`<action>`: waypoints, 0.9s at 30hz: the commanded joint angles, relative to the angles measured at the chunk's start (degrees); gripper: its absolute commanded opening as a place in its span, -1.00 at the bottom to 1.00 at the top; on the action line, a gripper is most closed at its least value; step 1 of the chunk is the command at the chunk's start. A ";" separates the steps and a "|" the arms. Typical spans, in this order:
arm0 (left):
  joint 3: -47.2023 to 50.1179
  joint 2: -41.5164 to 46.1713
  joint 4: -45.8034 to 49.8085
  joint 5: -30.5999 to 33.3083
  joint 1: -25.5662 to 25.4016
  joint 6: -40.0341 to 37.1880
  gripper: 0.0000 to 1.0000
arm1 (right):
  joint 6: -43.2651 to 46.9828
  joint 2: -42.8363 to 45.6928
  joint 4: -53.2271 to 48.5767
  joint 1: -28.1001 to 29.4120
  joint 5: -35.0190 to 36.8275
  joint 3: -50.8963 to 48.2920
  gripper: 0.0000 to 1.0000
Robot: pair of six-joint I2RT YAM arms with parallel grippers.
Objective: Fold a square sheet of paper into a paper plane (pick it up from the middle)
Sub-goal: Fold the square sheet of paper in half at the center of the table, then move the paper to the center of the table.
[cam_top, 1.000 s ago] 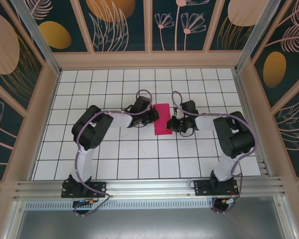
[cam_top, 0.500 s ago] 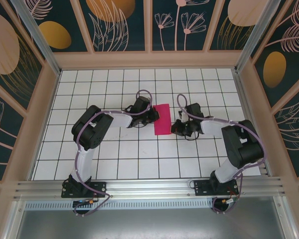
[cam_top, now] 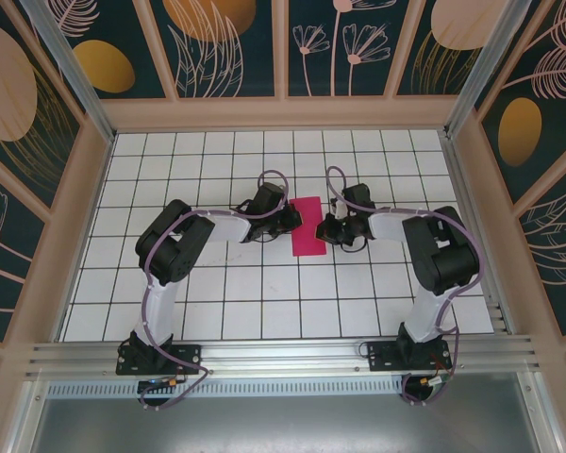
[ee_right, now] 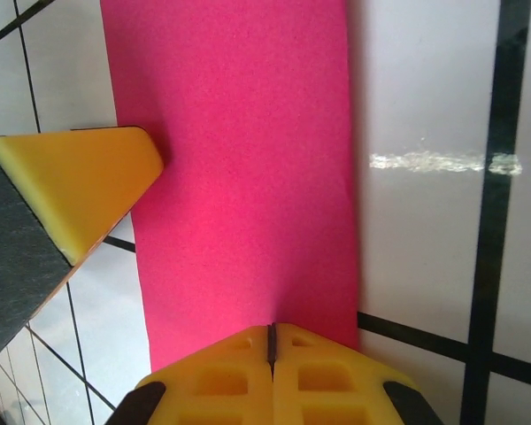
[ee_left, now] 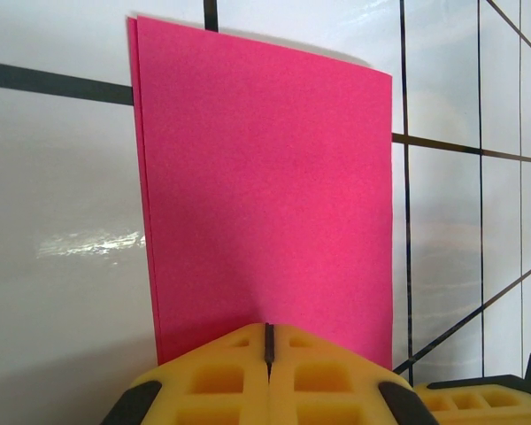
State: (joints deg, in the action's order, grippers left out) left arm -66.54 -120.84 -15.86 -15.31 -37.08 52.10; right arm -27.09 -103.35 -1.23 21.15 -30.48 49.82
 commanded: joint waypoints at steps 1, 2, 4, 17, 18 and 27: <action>4.25 -5.54 15.34 8.81 1.37 -2.05 -1.00 | 1.16 1.00 -1.22 0.40 -0.66 -3.78 -1.00; 4.27 -5.55 15.33 8.80 1.33 -2.07 -1.00 | 1.16 1.58 -1.27 0.40 -0.74 -5.11 -1.00; 4.51 -5.55 15.27 8.87 1.34 -2.00 -1.00 | 1.16 3.46 -2.04 0.41 -1.09 -7.90 -1.00; 2.18 -1.47 12.89 6.15 1.38 -6.04 -1.00 | -1.03 12.88 -2.15 1.57 -0.14 -11.15 -1.00; 1.19 0.11 13.08 5.64 1.35 -7.28 -1.00 | -1.52 14.03 -2.05 1.77 0.97 -10.42 -1.00; -3.16 12.31 13.27 5.68 1.44 -9.75 -0.50 | -1.99 14.18 -4.28 3.86 9.72 -5.97 -1.00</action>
State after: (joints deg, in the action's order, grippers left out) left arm -68.20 -113.80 -4.67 -11.86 -35.97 43.81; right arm -28.49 -87.39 -3.14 23.44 -24.47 41.95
